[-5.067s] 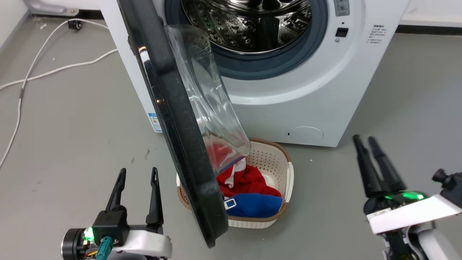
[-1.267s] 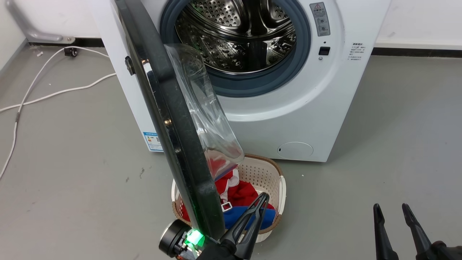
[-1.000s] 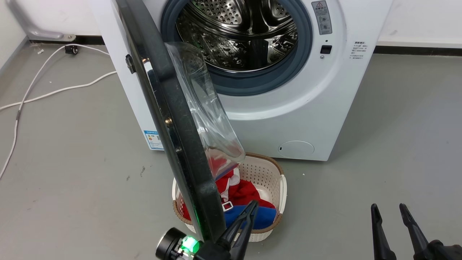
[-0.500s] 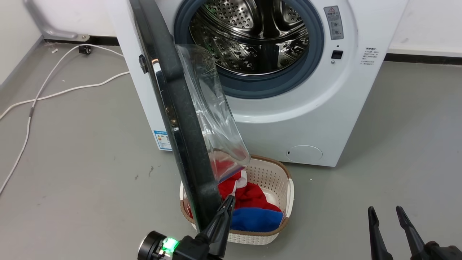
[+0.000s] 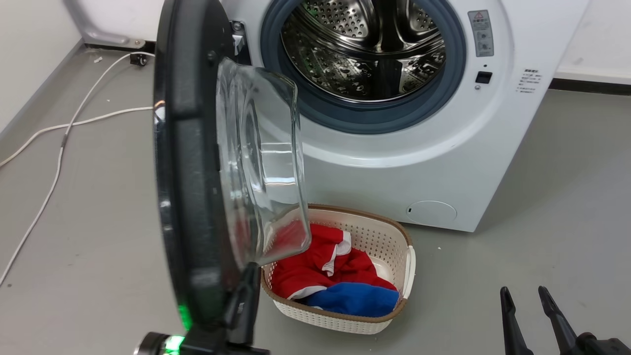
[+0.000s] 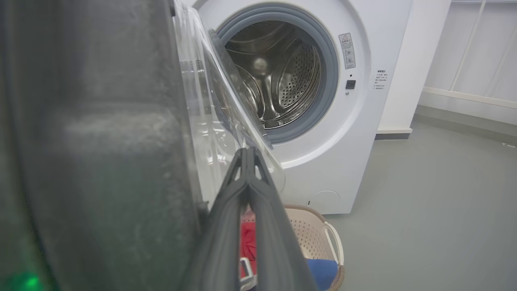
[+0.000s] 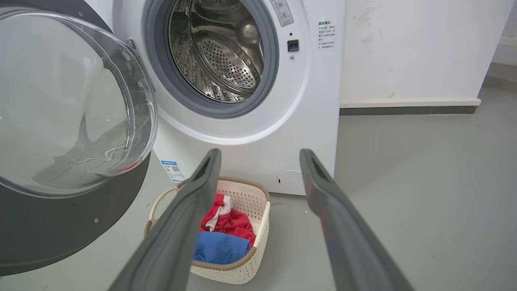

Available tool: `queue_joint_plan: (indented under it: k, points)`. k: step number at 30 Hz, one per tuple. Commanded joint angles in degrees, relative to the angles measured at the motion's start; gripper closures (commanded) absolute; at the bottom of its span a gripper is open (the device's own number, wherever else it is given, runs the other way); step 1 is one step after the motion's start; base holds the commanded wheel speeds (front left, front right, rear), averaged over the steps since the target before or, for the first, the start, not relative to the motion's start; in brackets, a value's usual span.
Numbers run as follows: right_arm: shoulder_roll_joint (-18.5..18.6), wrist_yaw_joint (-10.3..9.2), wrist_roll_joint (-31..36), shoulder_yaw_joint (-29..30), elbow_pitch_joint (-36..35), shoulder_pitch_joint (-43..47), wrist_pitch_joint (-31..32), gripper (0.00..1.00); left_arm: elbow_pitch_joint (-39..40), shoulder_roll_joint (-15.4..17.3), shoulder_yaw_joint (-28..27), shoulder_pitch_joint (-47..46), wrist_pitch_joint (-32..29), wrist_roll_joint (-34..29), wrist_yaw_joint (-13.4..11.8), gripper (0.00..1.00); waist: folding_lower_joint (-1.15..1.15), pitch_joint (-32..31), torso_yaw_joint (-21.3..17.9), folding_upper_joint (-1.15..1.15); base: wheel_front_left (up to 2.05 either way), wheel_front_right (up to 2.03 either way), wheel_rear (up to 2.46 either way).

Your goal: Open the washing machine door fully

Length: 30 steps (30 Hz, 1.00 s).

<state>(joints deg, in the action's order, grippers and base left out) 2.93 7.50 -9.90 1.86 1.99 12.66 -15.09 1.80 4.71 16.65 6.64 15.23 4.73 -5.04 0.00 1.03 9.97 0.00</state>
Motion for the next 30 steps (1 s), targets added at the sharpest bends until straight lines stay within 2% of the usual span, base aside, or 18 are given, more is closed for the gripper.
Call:
queue_joint_plan:
  k: [1, 17, 30]
  points:
    - [-0.1, -0.01, 0.4, 0.1, 0.0, -0.1, -0.1, 0.00, 0.2, 0.7, -2.1, 0.6, -0.1, 0.3, -0.9, 1.00, 0.00, 0.1, 0.4, 0.00, 0.00, 0.00, 0.00]
    - [-0.1, -0.01, 0.6, -0.3, -1.2, -1.4, -0.1, 0.00, 1.0, 4.4, -15.3, 2.1, -0.1, 2.1, -2.9, 1.00, 0.00, 1.8, 1.1, 0.00, 0.00, 0.00, 0.00]
    - [-0.1, -0.01, 1.3, -0.2, -2.1, -3.3, -0.1, 0.00, -3.1, 6.7, -25.7, -1.8, -0.1, 4.6, -3.3, 1.00, 0.00, 5.0, 0.1, 0.00, 0.00, 0.00, 0.00]
